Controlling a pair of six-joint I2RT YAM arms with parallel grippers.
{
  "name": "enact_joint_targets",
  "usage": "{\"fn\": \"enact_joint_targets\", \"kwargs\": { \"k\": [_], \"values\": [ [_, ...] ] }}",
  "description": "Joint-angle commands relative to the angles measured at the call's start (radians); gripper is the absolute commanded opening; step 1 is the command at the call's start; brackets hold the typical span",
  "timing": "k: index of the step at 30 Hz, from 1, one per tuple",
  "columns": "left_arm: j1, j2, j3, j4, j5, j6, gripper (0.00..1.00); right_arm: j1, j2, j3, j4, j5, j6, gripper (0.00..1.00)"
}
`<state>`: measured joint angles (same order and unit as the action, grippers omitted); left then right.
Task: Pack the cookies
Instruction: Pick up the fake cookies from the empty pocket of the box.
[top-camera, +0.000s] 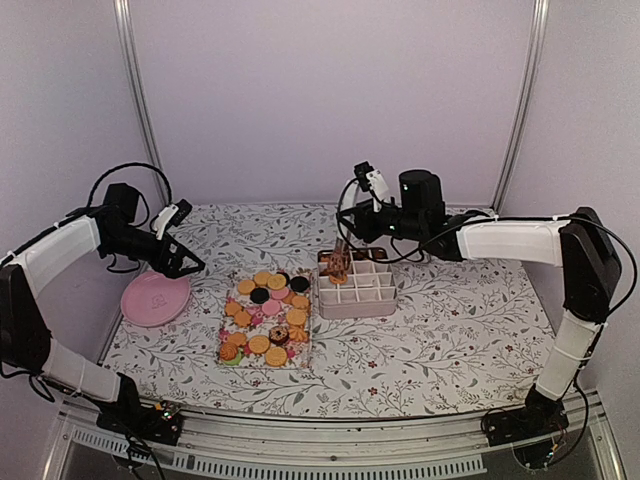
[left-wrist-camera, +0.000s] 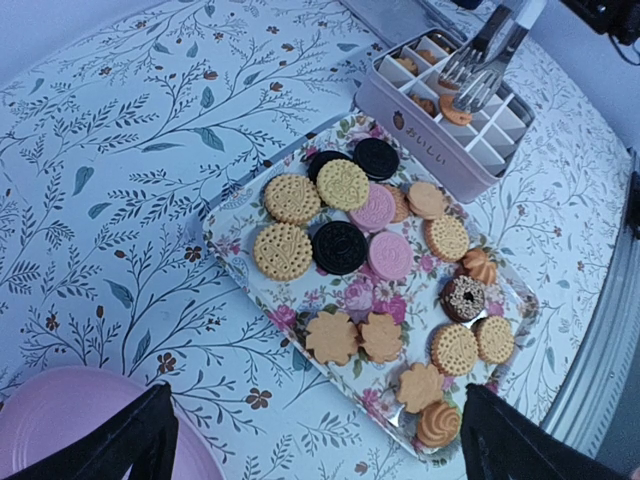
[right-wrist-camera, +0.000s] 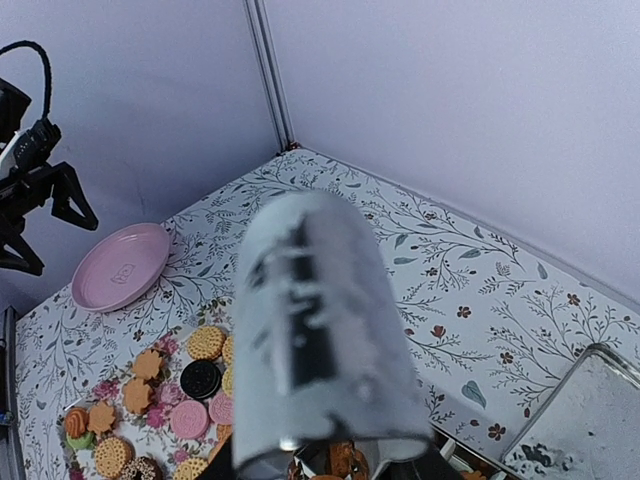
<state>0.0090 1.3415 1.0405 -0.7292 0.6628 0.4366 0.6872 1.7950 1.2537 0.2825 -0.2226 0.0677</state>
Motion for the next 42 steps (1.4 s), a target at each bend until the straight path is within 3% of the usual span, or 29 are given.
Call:
{"fn": "enact_joint_targets", "kwargs": {
  "k": [1,11,42],
  "values": [
    [-0.009,-0.018,-0.009,0.014,-0.005,0.005,0.99,0.009,0.005,0.016,0.020,-0.001,-0.002,0.35],
    [-0.009,-0.020,-0.008,0.015,-0.003,0.004,0.99,0.026,0.007,0.010,0.005,0.034,-0.038,0.39],
    [-0.009,-0.026,-0.004,0.014,0.001,0.003,0.99,0.028,0.033,-0.014,0.001,0.030,-0.037,0.41]
  ]
}}
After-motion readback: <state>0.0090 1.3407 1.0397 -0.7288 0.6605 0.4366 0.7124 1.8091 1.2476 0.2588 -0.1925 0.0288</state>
